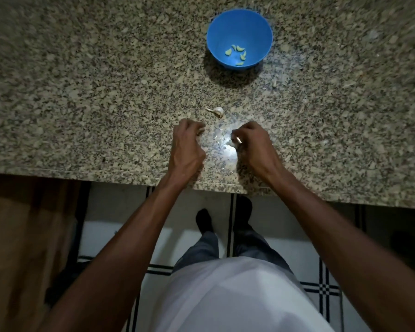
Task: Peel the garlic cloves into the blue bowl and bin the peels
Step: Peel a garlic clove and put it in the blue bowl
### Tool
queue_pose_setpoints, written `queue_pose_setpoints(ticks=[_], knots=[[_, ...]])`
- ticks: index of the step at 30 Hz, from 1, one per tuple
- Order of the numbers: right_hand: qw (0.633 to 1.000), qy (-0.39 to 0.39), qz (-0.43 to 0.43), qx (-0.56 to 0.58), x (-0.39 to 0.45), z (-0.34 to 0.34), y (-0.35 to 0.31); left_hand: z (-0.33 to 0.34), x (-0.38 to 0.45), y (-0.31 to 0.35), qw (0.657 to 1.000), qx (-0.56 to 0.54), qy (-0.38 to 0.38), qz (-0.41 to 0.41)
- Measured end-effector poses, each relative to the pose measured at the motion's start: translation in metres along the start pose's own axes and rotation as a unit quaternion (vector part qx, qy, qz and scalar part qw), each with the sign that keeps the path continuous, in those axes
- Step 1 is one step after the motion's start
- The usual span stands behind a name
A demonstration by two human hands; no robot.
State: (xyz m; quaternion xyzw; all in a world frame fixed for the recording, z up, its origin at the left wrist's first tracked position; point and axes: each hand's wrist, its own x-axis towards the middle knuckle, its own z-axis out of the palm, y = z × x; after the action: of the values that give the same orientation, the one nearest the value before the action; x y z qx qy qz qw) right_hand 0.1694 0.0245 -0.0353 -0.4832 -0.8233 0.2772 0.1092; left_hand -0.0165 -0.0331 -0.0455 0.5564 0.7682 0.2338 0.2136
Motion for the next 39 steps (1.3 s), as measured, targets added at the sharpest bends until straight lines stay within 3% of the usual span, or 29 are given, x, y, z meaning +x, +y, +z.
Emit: queue_pose_setpoints(ticks=[3, 6, 9, 14, 18, 22, 24, 27, 32, 39], knots=[[0.999, 0.026, 0.033, 0.001, 0.017, -0.006, -0.005, 0.002, 0.016, -0.004, 0.998, 0.041, -0.036, 0.011], [0.998, -0.033, 0.034, -0.032, 0.028, 0.001, -0.013, 0.007, 0.018, -0.003, 0.990, 0.073, -0.083, 0.082], [0.997, -0.069, -0.014, -0.025, 0.007, 0.014, -0.022, 0.006, 0.005, -0.009, 0.985, 0.026, -0.118, 0.125], [0.999, 0.010, 0.033, -0.029, -0.021, 0.008, -0.014, -0.011, -0.013, -0.029, 0.998, 0.005, -0.037, 0.042], [0.994, 0.013, 0.103, -0.030, -0.035, 0.012, -0.020, -0.010, -0.021, -0.021, 0.997, 0.037, -0.073, 0.007], [0.994, 0.004, 0.106, 0.013, -0.033, 0.036, -0.051, 0.002, -0.032, 0.002, 0.992, -0.046, -0.113, 0.034], [0.995, 0.023, 0.099, 0.018, -0.031, 0.035, -0.054, 0.001, -0.033, 0.002, 0.991, -0.090, -0.099, 0.019], [0.993, 0.039, 0.112, 0.015, -0.031, 0.024, -0.043, -0.007, -0.027, -0.012, 0.996, -0.060, -0.068, 0.002], [0.993, -0.027, 0.113, -0.008, -0.026, 0.027, -0.041, -0.012, -0.021, -0.024, 0.986, -0.015, -0.148, 0.073], [0.997, -0.012, 0.058, -0.046, -0.016, 0.036, -0.045, -0.003, -0.018, -0.003, 0.987, 0.001, -0.101, 0.127]])
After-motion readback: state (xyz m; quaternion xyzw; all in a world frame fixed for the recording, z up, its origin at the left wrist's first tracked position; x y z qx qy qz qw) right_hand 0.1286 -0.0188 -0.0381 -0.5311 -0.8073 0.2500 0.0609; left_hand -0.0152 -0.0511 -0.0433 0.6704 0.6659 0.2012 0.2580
